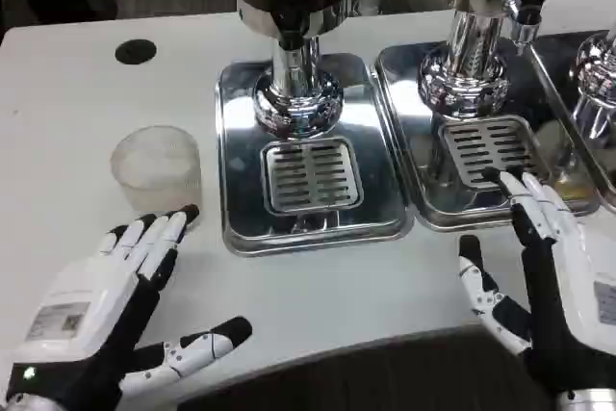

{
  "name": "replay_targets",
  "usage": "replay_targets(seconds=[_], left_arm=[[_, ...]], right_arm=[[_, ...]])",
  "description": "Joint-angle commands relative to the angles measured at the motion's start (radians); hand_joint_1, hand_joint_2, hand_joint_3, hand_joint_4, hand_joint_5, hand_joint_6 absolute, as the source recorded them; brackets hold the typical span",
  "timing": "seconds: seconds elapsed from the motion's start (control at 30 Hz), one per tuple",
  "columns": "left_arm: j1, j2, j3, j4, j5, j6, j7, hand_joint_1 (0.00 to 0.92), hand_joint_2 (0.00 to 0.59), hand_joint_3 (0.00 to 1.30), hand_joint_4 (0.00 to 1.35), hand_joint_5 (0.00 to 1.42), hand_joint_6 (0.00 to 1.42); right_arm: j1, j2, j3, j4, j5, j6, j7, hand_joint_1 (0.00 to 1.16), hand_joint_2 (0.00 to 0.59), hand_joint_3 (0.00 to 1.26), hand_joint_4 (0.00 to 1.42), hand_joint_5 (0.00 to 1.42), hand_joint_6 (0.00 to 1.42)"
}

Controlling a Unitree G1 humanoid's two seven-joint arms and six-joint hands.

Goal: Grasp the cup under the faucet to collect the drink, then remove the cup.

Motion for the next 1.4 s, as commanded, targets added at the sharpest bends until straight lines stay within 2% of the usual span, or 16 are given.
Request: replay_targets(seconds=[0.03, 0.5, 0.63, 0.83, 0.93, 1.07, 1.27, 1.4], left_arm=[[-0.001, 0.000, -0.001, 0.002, 0.001, -0.005, 0.012, 0.000, 0.095, 0.00, 0.00, 0.00, 0.00], [0.007, -0.002, 0.007, 0.003, -0.016, -0.015, 0.018, 0.000, 0.090, 0.00, 0.00, 0.00, 0.00], [0.016, -0.004, 0.022, 0.017, -0.045, -0.063, 0.055, 0.000, 0.091, 0.00, 0.00, 0.00, 0.00], [0.021, -0.010, 0.072, 0.072, -0.135, -0.160, 0.116, 0.000, 0.084, 0.00, 0.00, 0.00, 0.12], [0.012, -0.014, 0.097, 0.105, -0.186, -0.206, 0.123, 0.000, 0.080, 0.00, 0.00, 0.00, 0.22], [-0.009, -0.021, 0.128, 0.128, -0.228, -0.240, 0.130, 0.000, 0.067, 0.00, 0.00, 0.06, 0.33], [-0.065, -0.025, 0.161, 0.176, -0.288, -0.232, 0.099, 0.000, 0.051, 0.00, 0.00, 0.12, 0.42], [-0.134, -0.020, 0.168, 0.226, -0.320, -0.190, 0.058, 0.000, 0.048, 0.00, 0.00, 0.14, 0.44]], right_arm=[[-0.004, -0.007, -0.009, 0.010, 0.008, -0.016, -0.005, 0.44, 0.464, 0.19, 0.13, 0.13, 0.22], [-0.003, -0.006, -0.012, 0.007, 0.020, -0.020, 0.004, 0.43, 0.467, 0.20, 0.13, 0.14, 0.22], [-0.010, -0.007, -0.013, 0.006, 0.026, -0.015, 0.012, 0.43, 0.467, 0.20, 0.14, 0.15, 0.23], [-0.009, 0.009, -0.011, -0.006, 0.022, -0.003, 0.009, 0.43, 0.467, 0.20, 0.14, 0.15, 0.23], [-0.002, 0.017, -0.008, -0.007, 0.016, 0.004, 0.008, 0.42, 0.467, 0.20, 0.14, 0.15, 0.23], [0.001, 0.021, -0.009, -0.010, 0.019, 0.006, 0.008, 0.42, 0.467, 0.20, 0.15, 0.15, 0.23], [-0.007, 0.025, -0.008, -0.006, 0.020, 0.006, 0.007, 0.42, 0.467, 0.20, 0.15, 0.16, 0.23], [-0.010, 0.029, -0.008, -0.005, 0.019, 0.008, 0.007, 0.42, 0.467, 0.21, 0.15, 0.16, 0.23]])
